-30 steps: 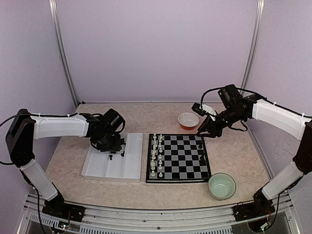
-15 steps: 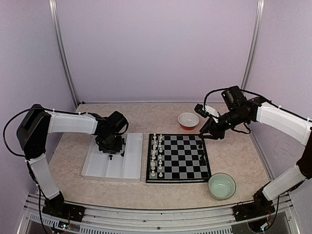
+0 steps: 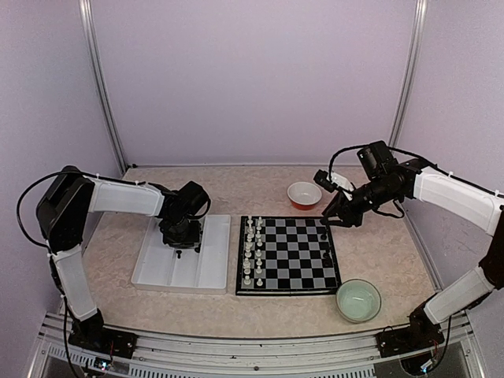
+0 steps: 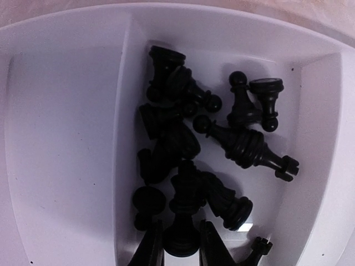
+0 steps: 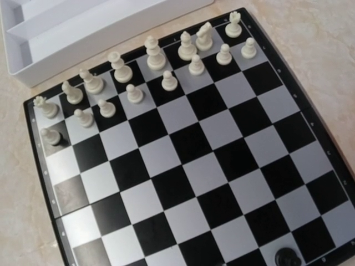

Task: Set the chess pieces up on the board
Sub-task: Pick up the queen from the storage box, then pass from the left arm to the right

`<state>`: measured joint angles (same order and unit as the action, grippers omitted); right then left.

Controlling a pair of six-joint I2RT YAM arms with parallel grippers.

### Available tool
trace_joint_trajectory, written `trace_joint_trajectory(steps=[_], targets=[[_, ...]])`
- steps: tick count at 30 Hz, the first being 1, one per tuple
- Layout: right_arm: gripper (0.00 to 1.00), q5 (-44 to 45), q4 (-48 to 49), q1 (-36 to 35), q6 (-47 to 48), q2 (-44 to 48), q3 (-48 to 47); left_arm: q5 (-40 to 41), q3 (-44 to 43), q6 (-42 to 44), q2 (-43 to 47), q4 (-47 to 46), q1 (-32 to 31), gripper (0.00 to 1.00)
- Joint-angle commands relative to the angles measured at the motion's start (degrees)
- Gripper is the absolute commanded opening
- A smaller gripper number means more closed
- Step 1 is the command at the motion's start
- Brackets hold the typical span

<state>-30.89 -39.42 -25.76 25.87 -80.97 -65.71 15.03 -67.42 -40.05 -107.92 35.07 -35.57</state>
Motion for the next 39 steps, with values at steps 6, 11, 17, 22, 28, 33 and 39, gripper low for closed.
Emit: trace_joint_trajectory(steps=[6, 11, 17, 22, 28, 33, 39], targets=[[0.29, -1.67, -2.19, -0.43, 0.49, -1.02, -3.91, -0.51, -0.56, 3.06, 5.14, 4.52, -1.16, 0.13], [0.29, -3.44, -2.93, -0.74, 0.42, -3.67, -6.74, -2.43, 1.73, 5.37, 12.88, 6.20, -2.31, 0.14], [0.28, -7.02, -2.16, -1.31, -1.97, -7.94, -11.93, -4.04, 7.42, 11.45, 22.38, -1.00, -6.36, 0.12], [0.29, -17.71, -4.39, -2.79, -8.39, -17.58, -23.89, -6.77, 14.55, 18.19, 30.66, -13.70, -11.66, 0.11], [0.30, -24.53, -7.52, -8.54, -11.71, -27.54, -34.90, -9.07, 16.49, 21.37, 38.28, -22.22, -17.46, 0.12], [0.34, -27.39, -8.26, -13.13, -12.40, -31.41, -38.55, -10.26, 14.46, 22.40, 36.83, -22.70, -20.65, 0.12], [0.35, -28.80, -8.70, -16.33, -12.30, -32.08, -40.85, -8.96, 10.18, 23.33, 32.07, -22.78, -24.42, 0.12]])
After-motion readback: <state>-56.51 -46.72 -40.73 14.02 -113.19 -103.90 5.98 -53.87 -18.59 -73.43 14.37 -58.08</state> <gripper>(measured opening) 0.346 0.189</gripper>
